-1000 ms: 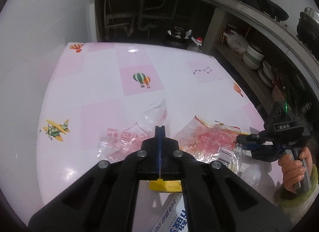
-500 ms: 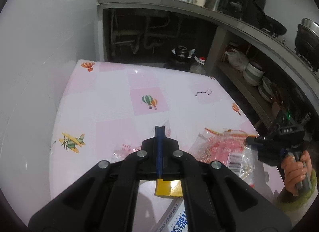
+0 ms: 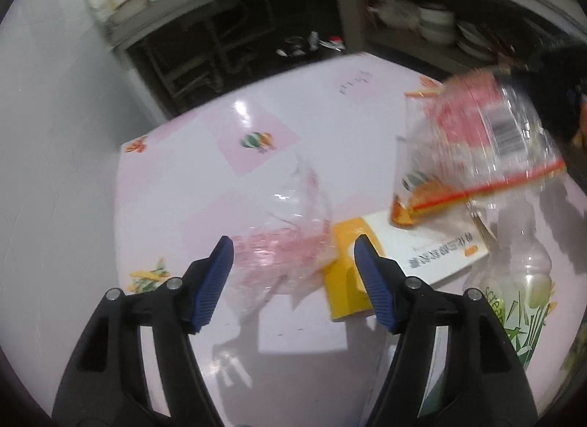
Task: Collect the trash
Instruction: 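Lift both held bags up off the table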
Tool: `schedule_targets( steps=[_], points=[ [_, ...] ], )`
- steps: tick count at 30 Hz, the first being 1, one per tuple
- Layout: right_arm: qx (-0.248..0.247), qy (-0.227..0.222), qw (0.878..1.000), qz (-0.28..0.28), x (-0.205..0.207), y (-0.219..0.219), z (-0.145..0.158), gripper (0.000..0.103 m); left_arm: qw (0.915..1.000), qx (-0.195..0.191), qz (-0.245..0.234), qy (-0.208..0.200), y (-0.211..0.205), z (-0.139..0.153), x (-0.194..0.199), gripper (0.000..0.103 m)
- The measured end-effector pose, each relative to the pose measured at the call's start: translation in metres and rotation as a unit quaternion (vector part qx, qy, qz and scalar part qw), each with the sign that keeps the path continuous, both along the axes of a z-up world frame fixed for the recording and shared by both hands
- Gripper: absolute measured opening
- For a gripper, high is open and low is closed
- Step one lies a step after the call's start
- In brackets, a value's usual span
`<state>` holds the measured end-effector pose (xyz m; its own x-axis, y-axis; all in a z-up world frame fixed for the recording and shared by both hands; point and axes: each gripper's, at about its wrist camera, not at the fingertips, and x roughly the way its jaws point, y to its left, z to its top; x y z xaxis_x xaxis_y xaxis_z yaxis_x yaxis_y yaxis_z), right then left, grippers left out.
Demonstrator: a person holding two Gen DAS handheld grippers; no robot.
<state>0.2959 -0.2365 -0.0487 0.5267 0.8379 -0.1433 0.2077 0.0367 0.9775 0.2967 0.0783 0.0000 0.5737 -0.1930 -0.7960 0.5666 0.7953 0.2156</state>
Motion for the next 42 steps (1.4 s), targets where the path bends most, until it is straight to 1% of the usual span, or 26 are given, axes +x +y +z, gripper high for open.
schedule_targets(
  steps=[4,7,9,11,12,13,14,15,17,18,23,27,30,37,40,42],
  points=[
    [0.001,0.004,1.000,-0.003,-0.005,-0.001,-0.003,0.005,0.9996,0.001,-0.015,0.022,-0.012,-0.011,0.007,0.065],
    [0.005,0.005,1.000,-0.005,-0.006,-0.003,-0.003,0.005,0.9989,-0.003,-0.003,0.047,-0.014,-0.018,0.021,0.064],
    [0.007,0.004,1.000,-0.006,-0.007,-0.003,-0.003,0.005,0.9979,-0.008,0.005,0.064,-0.014,-0.022,0.028,0.049],
    [0.010,0.004,1.000,-0.008,-0.006,-0.003,-0.003,0.005,0.9966,-0.018,0.013,0.080,-0.011,-0.026,0.035,0.045],
    [0.012,0.003,1.000,-0.008,-0.006,-0.003,-0.003,0.005,0.9960,-0.026,0.014,0.084,-0.010,-0.026,0.036,0.038],
    [0.013,0.002,1.000,-0.009,-0.005,-0.003,-0.002,0.005,0.9952,-0.032,0.017,0.091,-0.009,-0.027,0.039,0.035],
    [0.015,0.001,1.000,-0.009,-0.005,-0.003,-0.002,0.005,0.9946,-0.036,0.022,0.095,-0.008,-0.028,0.041,0.029],
    [0.016,0.000,1.000,-0.009,-0.005,-0.003,-0.001,0.005,0.9942,-0.039,0.027,0.097,-0.006,-0.028,0.042,0.020],
    [0.018,-0.002,1.000,-0.009,-0.005,-0.003,0.000,0.005,0.9938,-0.041,0.032,0.098,-0.004,-0.028,0.044,0.008],
    [0.019,-0.004,1.000,-0.009,-0.004,-0.002,0.001,0.005,0.9937,-0.043,0.035,0.097,-0.002,-0.028,0.044,0.005],
    [0.025,-0.011,1.000,-0.009,-0.005,-0.004,0.005,0.005,0.9946,-0.054,0.046,0.076,0.006,-0.017,0.041,0.002],
    [0.034,-0.022,0.999,-0.008,-0.005,-0.004,0.012,0.005,0.9961,-0.052,0.054,0.046,0.013,0.000,0.036,0.001],
    [0.040,-0.030,0.999,-0.006,-0.006,-0.003,0.018,0.005,0.9955,-0.062,0.067,0.027,0.021,0.015,0.031,0.001],
    [0.047,-0.053,0.998,-0.004,-0.009,-0.006,0.035,0.005,0.9918,-0.090,0.089,-0.019,0.029,0.059,0.015,0.001],
    [0.048,-0.065,0.997,-0.009,-0.012,-0.011,0.044,0.005,0.9901,-0.103,0.087,-0.041,0.026,0.081,0.008,0.001],
    [0.048,-0.074,0.996,-0.013,-0.016,-0.015,0.050,0.005,0.9884,-0.119,0.078,-0.053,0.021,0.099,0.001,0.001]
  ],
)
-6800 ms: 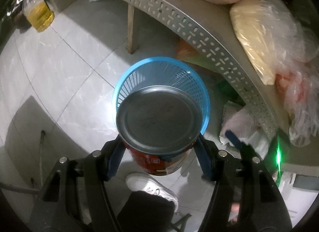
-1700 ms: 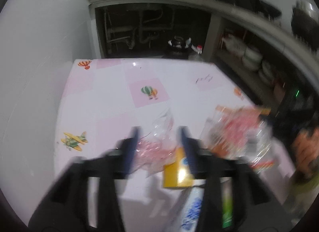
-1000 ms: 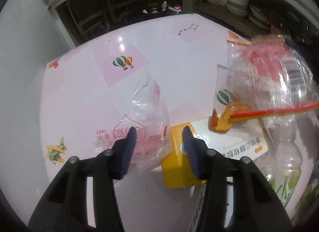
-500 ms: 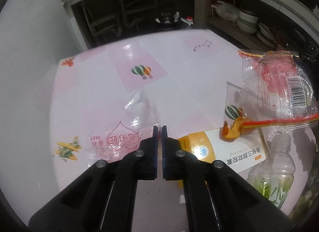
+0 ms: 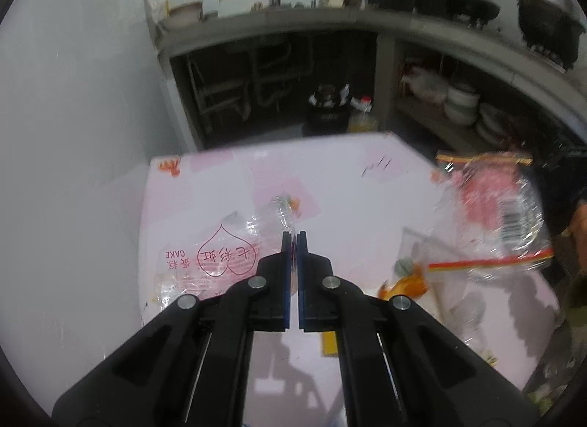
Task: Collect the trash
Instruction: 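Lift both held bags up off the table, then carry the clear and red-striped bags over the blue wastebasket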
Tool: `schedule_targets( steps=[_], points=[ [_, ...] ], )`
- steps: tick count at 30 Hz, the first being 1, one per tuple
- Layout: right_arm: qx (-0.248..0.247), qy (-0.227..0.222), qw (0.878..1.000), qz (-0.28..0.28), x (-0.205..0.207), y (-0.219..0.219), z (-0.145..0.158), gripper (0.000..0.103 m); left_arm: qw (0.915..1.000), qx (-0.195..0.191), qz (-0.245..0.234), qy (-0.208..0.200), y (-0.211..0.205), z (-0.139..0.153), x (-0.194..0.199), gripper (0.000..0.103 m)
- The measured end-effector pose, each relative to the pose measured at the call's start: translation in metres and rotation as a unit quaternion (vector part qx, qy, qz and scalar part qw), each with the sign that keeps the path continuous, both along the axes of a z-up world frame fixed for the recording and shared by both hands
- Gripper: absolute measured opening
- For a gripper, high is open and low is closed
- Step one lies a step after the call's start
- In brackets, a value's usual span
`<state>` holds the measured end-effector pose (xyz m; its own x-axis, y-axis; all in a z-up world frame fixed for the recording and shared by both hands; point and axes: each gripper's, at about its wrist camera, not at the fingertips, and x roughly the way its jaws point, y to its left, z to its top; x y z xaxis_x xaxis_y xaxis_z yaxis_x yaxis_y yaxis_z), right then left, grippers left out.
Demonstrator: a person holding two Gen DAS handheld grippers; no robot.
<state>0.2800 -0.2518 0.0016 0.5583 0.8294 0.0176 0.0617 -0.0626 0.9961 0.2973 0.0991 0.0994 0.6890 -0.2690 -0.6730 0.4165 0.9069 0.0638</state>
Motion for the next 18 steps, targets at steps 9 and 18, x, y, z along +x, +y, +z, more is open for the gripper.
schedule_targets(
  steps=[9,18],
  points=[
    [-0.012,-0.034,0.998,-0.058,-0.043,-0.052,0.026,0.005,0.9934,-0.085,-0.077,-0.009,-0.053,0.051,-0.023,0.001],
    [-0.044,-0.024,0.976,-0.212,-0.162,-0.169,0.025,0.005,0.9679,-0.105,-0.228,0.010,-0.181,0.064,-0.058,0.001]
  ],
)
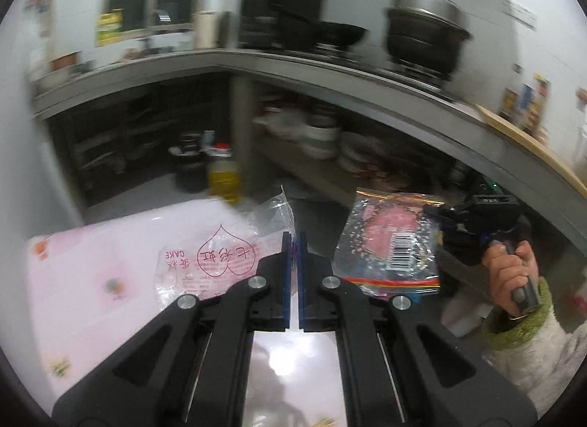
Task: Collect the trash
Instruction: 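Carry the clear and red-striped bags over the blue wastebasket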
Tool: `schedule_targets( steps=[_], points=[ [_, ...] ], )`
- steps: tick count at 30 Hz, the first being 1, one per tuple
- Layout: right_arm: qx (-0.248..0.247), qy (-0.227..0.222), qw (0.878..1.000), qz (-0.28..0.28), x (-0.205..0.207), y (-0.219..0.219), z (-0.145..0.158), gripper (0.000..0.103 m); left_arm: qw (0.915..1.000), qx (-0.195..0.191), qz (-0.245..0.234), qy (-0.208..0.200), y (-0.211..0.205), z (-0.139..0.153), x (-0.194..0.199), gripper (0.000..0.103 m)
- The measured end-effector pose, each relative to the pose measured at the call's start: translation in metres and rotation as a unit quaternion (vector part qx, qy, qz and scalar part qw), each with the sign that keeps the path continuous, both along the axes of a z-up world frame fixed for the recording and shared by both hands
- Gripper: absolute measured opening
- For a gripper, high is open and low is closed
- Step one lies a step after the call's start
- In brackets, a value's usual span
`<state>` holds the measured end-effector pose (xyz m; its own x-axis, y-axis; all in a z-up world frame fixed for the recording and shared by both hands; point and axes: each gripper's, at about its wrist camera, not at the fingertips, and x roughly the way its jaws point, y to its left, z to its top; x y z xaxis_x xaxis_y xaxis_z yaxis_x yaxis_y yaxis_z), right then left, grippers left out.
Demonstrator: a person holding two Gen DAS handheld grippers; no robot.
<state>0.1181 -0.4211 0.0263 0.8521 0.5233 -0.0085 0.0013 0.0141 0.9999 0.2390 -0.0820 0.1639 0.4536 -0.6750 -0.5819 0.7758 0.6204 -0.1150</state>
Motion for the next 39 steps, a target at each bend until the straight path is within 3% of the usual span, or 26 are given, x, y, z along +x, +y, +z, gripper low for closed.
schedule_targets(
  steps=[7,13,16,20,24,30,34,35,37,38,39],
  points=[
    [0.019,0.038,0.993,-0.114,-0.093,-0.075,-0.035,0.005,0.9940,0.019,-0.098,0.046,-0.127,-0.030,-0.028,0.001],
    [-0.012,0.133,0.972,-0.193,-0.151,-0.112,-0.078,0.005,0.9756,0.063,-0.148,0.150,-0.234,-0.092,-0.042,0.001],
    [-0.026,0.178,0.961,-0.210,-0.159,-0.120,-0.103,0.005,0.9647,0.096,-0.152,0.193,-0.277,-0.131,-0.045,0.001],
    [-0.024,0.218,0.950,-0.224,-0.156,-0.132,-0.142,0.005,0.9439,0.144,-0.149,0.257,-0.329,-0.191,-0.046,0.001],
    [-0.017,0.244,0.941,-0.233,-0.149,-0.148,-0.182,0.005,0.9283,0.186,-0.137,0.291,-0.364,-0.242,-0.041,0.001],
    [-0.020,0.277,0.933,-0.230,-0.127,-0.157,-0.232,0.005,0.9198,0.204,-0.114,0.315,-0.398,-0.285,-0.030,0.001],
    [-0.043,0.285,0.928,-0.236,-0.111,-0.169,-0.252,0.006,0.9256,0.193,-0.107,0.308,-0.416,-0.300,-0.025,0.001],
    [-0.047,0.287,0.927,-0.237,-0.107,-0.171,-0.258,0.006,0.9262,0.192,-0.102,0.308,-0.422,-0.304,-0.024,0.002],
    [-0.045,0.299,0.926,-0.226,-0.099,-0.177,-0.279,0.010,0.9242,0.191,-0.094,0.317,-0.429,-0.316,-0.022,0.020],
    [-0.042,0.310,0.924,-0.220,-0.097,-0.179,-0.291,0.022,0.9227,0.194,-0.088,0.321,-0.431,-0.322,-0.021,0.036],
    [-0.043,0.323,0.919,-0.220,-0.097,-0.181,-0.300,0.037,0.9218,0.197,-0.082,0.323,-0.432,-0.326,-0.019,0.039]
  ],
)
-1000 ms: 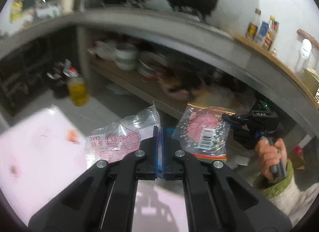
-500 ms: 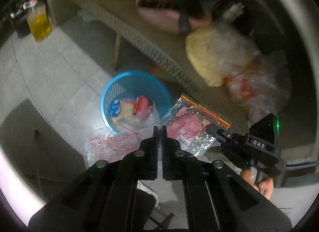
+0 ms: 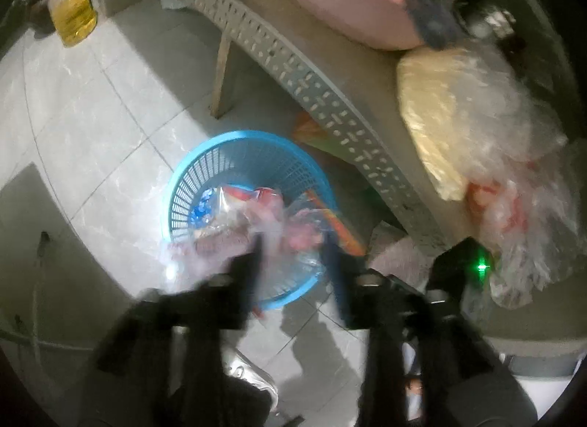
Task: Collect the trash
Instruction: 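Carry the clear and red-striped bags over the blue wastebasket, then open both grippers to drop the bags into the wastebasket, then move both tools back over the table toward the box and bottle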
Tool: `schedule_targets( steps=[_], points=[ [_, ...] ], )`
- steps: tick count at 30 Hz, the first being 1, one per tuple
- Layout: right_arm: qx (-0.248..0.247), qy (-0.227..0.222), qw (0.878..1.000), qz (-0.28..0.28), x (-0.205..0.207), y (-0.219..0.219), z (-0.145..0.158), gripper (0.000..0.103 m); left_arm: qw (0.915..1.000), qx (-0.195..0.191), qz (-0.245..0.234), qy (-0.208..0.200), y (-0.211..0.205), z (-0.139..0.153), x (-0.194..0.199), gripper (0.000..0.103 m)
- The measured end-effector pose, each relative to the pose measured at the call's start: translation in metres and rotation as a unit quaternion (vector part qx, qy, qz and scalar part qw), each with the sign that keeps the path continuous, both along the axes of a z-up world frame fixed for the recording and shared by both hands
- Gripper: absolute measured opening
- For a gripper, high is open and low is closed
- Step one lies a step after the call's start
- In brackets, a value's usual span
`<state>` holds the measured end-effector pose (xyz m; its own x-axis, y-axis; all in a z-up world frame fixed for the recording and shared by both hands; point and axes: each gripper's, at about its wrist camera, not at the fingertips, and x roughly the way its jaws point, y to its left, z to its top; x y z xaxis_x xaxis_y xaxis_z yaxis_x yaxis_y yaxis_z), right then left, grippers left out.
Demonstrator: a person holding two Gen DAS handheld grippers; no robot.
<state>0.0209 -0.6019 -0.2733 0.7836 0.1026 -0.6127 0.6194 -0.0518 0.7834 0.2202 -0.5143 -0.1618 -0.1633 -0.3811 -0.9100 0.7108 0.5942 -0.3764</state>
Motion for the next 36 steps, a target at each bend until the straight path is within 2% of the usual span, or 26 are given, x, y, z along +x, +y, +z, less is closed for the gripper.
schedule_targets(
  steps=[1,5,14,20,26,32,36],
  points=[
    [-0.004,0.017,1.000,-0.002,-0.002,-0.001,-0.008,0.042,1.0000,0.002,0.003,0.004,-0.001,-0.003,0.001,0.039],
    [-0.011,0.045,0.999,-0.008,-0.011,0.001,-0.023,0.048,0.9998,-0.004,0.017,0.008,0.004,-0.001,0.005,0.042],
    [-0.032,0.072,0.997,-0.002,-0.027,0.011,-0.015,0.049,0.9984,-0.038,0.030,-0.028,0.029,0.045,0.010,0.048],
    [-0.084,0.086,0.992,0.042,-0.028,0.029,0.021,0.049,0.9962,-0.063,0.022,-0.056,0.069,0.092,0.006,0.055],
    [-0.158,0.097,0.977,0.103,-0.027,0.057,0.072,0.053,0.9899,-0.080,0.012,-0.117,0.125,0.153,-0.001,0.065],
    [-0.217,0.087,0.960,0.157,-0.025,0.085,0.127,0.060,0.9810,-0.111,0.019,-0.158,0.191,0.198,-0.015,0.068],
    [-0.264,0.072,0.942,0.193,-0.020,0.106,0.172,0.069,0.9745,-0.114,0.027,-0.191,0.236,0.216,-0.024,0.070]
  ],
)
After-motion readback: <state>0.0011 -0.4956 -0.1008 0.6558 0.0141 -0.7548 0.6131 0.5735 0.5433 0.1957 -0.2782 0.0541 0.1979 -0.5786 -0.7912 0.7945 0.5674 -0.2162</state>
